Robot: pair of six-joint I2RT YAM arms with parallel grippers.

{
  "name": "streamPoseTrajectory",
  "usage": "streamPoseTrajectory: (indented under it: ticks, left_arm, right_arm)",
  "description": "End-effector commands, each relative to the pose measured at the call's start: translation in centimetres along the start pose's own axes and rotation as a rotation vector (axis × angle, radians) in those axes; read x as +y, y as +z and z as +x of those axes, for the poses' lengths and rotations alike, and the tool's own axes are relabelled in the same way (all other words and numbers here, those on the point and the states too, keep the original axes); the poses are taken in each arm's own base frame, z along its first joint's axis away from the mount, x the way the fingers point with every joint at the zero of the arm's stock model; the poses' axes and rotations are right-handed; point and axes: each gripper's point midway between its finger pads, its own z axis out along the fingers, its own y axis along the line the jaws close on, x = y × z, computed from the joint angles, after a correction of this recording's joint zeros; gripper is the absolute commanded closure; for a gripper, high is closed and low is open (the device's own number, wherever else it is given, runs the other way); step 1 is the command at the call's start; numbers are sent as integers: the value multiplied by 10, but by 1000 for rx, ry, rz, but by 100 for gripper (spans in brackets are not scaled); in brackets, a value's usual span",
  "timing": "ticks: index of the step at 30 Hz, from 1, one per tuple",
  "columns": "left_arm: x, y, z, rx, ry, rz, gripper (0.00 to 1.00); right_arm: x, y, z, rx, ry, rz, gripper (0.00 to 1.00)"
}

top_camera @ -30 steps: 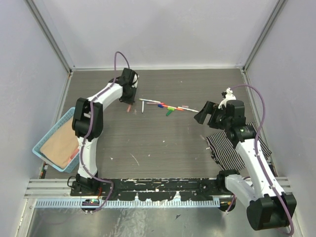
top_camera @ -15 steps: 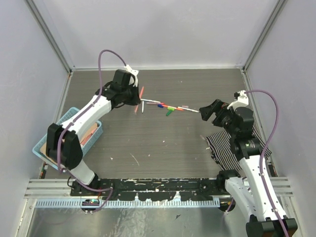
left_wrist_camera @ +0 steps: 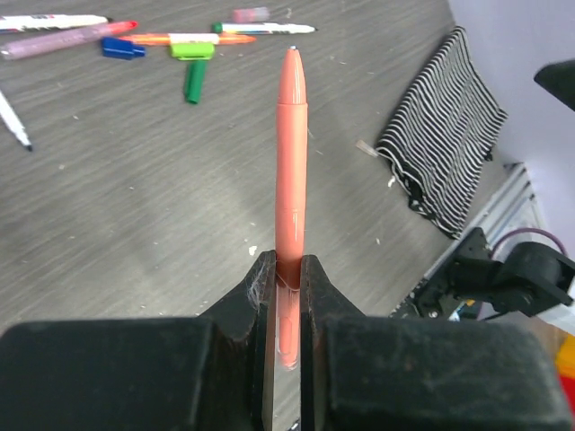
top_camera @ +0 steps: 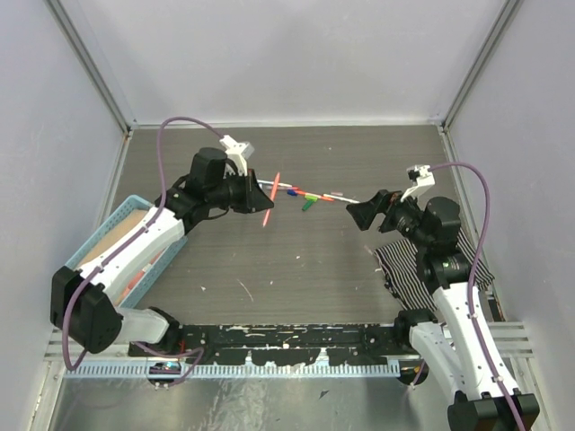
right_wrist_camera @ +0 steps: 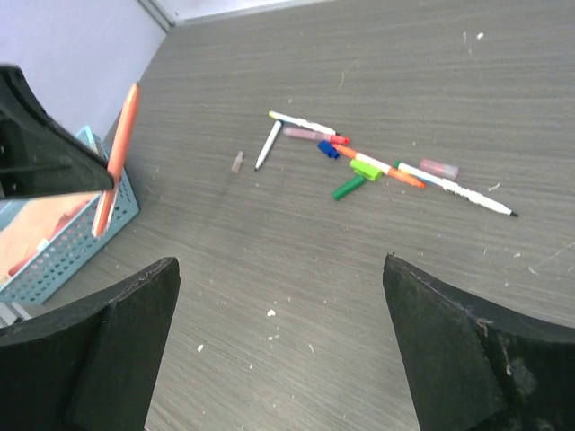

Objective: Insert the pens into the pen caps
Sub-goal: Pick up the pen from the center of the board, then press the pen cap onto the pen.

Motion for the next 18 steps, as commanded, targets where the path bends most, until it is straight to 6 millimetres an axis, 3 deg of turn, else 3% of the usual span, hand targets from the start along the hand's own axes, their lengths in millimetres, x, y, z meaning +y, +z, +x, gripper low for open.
streamPoseTrajectory:
  ticks: [1,7,14,18]
  left_arm:
    - [-28,-14,-3,-39,-32,127,100]
    - [-35,-34,-7,-72,14,127,100]
    - [-40,-43,-12,-84,57,138,100]
    - [-44,-44,-15,-91,55,151,100]
  right_arm:
    - [15,-3,-57,-201,12,-15,0]
    - [36,-4,-73,-239,19,-116,0]
    - [33,16,-64,-65,-35,-63,0]
    - [52,14,-61,-100,-94,-198,0]
